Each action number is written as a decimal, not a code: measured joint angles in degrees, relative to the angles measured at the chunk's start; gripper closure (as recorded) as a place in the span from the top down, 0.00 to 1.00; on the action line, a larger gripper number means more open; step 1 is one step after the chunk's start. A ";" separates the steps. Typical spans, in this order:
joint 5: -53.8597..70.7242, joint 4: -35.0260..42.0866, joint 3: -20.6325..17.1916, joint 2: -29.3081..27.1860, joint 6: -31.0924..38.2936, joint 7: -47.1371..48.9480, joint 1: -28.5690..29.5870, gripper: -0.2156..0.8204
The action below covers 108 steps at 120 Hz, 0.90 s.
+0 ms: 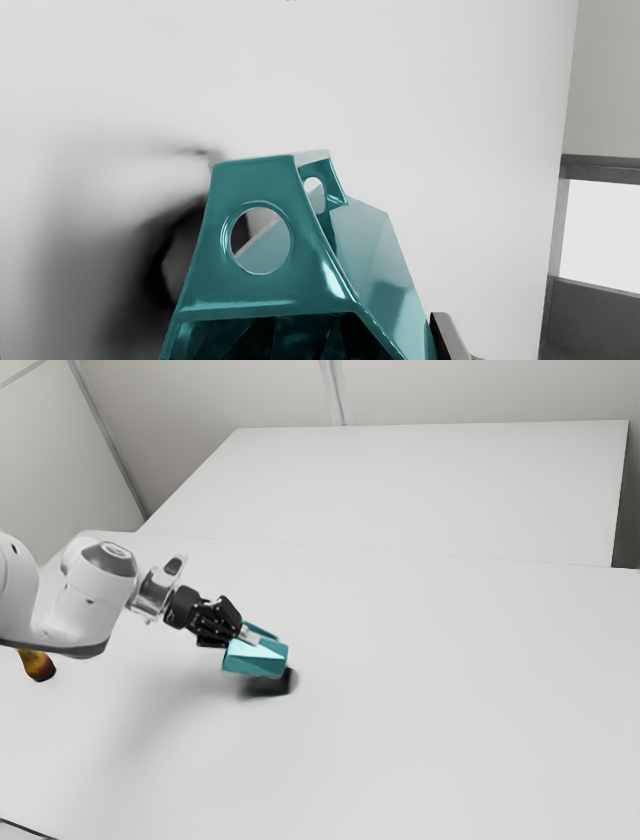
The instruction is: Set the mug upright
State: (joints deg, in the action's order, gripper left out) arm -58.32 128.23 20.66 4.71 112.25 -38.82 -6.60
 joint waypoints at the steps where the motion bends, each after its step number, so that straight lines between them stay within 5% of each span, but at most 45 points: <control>1: 0.39 -0.11 0.00 -0.09 0.07 0.05 -0.10 0.05; 108: 52.79 -2.15 -0.07 -7.76 3.24 19.96 -12.39 0.05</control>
State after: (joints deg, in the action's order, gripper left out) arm -5.52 126.07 20.59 -3.05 115.49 -18.86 -18.98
